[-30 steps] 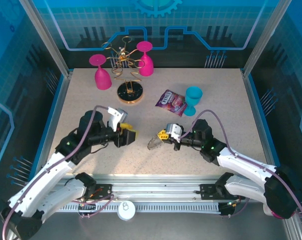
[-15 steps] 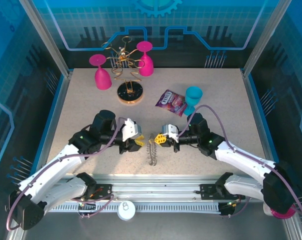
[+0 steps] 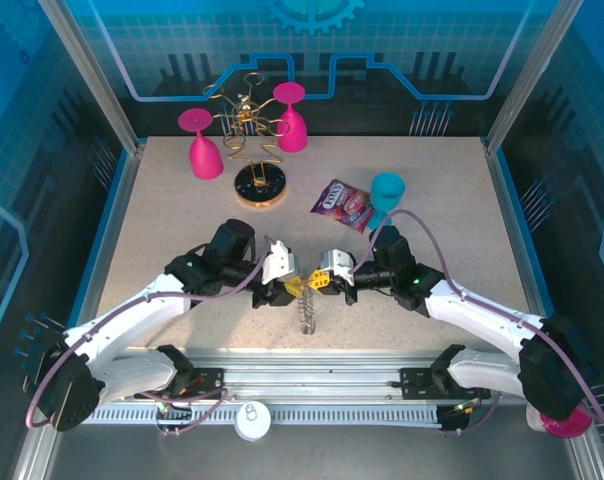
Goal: Put the keys on the keyring
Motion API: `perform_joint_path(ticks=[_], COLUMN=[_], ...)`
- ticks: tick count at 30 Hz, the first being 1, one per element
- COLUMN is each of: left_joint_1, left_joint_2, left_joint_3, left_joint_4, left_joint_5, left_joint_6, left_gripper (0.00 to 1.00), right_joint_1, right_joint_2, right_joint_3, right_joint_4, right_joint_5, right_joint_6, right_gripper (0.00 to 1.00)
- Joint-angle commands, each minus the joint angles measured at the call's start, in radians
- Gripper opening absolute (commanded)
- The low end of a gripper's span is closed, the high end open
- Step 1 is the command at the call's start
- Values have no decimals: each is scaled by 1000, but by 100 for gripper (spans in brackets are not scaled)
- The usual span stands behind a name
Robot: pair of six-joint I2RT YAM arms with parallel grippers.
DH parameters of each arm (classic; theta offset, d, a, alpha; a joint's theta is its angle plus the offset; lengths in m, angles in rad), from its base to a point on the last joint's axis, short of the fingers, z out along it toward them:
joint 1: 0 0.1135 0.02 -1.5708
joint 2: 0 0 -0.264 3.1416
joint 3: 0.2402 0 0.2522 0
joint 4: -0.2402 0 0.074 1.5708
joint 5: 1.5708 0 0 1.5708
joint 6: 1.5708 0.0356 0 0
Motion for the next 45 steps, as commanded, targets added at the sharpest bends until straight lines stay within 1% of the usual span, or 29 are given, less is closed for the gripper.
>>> perform_joint_path(ticks=[1, 7, 14, 16, 19, 25, 29, 30, 31, 32, 33, 34, 35, 36, 37, 39, 42, 45], left_joint_1=[-12, -18, -18, -19, -18, -19, -19, -19, -19, -19, -19, -19, -20, -19, -19, -18, -18, -17], left_joint_2=[30, 72, 93, 96, 100, 101, 89, 86, 82, 79, 75, 73, 68, 65, 62, 55, 45, 44], left_joint_3=[7, 12, 5, 0, -3, -7, -21, -26, -28, -34, -36, -37, -34, -27, -22, 2, 37, 83], left_joint_4=[37, 41, 69, 85, 113, 114, 122, 130, 140, 150, 161, 171, 178, 169, 156, 102, 4, -104], left_joint_5=[9, 9, -32, -39, -19, 36, 31, 27, 17, 3, -22, -54, -108, -162, -212, -287, -331, -362], left_joint_6=[3, 11, 4, -3, -22, -26, -32, -43, -60, -87, -131, -183, -275, -364, -436, -610, -797, -951], left_gripper=[29, 27, 22, 19, 15, 0, 0, 0, 0, 0, 0, 0, 0, 0, 0, 0, 0, 0], right_joint_1=[14, 22, 26, 28, 32, 38, 37, 34, 29, 23, 22, 21, 20, 20, 23, 52, 146, 244], right_joint_2=[10, 15, 18, 23, 31, 38, 23, 7, -13, -41, -74, -103, -135, -160, -177, -198, -216, -208], right_joint_3=[15, 13, 12, 7, 6, 9, -8, -18, -28, -39, -45, -45, -38, -24, -10, 16, 44, 71], right_joint_4=[7, 8, 5, 12, 27, 43, 74, 92, 122, 142, 142, 123, 65, -9, -74, -201, -305, -332], right_joint_5=[-4, -2, -1, 0, 1, 3, 36, 68, 89, 121, 171, 224, 284, 350, 395, 488, 601, 650], right_joint_6=[-22, -25, -28, -26, -18, -4, 18, 46, 76, 116, 154, 180, 206, 225, 239, 275, 342, 436], right_gripper=[0, 0, 0, 0, 0, 0, 0, 13, 34, 51, 57, 59, 60, 60, 58, 50, 42, 36])
